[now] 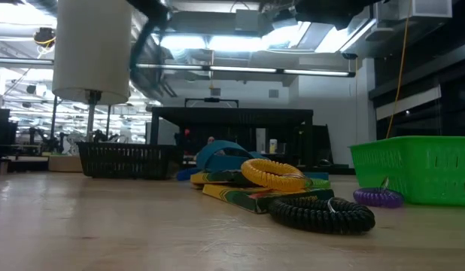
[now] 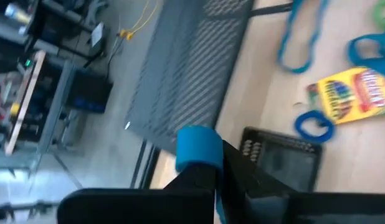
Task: Pick & Place Office Desk Supplies
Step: Put the blue rubberband into the black bin
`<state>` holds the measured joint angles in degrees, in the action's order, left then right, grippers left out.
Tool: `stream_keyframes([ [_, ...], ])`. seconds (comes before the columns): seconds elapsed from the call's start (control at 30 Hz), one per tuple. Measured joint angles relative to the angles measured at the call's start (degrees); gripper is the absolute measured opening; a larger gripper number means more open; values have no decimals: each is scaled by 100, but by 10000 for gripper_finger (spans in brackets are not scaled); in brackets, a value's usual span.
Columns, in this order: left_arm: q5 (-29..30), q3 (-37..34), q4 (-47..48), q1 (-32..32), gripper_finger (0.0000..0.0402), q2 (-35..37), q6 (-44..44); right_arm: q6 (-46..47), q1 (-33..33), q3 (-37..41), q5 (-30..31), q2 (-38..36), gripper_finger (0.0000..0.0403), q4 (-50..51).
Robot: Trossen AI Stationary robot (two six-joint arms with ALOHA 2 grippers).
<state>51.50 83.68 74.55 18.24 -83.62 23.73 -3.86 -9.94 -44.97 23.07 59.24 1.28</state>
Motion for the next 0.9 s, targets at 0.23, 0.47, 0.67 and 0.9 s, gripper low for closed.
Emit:
stream_keyframes([
  [0.23, -213, -758, 3, -220, 2, 633, 257, 23, 1, 0, 0, 0, 181, -4],
  [0.47, -572, -1563, -553, -409, 2, 728, 292, 24, 1, 0, 0, 0, 181, -5],
  [0.67, -950, -2053, -1573, -680, 2, 728, -230, 28, 0, 0, -2, 0, 181, -6],
  [0.9, -1215, -2530, -2465, -1104, 2, 728, -819, 39, -1, 0, -14, 0, 181, -4],
])
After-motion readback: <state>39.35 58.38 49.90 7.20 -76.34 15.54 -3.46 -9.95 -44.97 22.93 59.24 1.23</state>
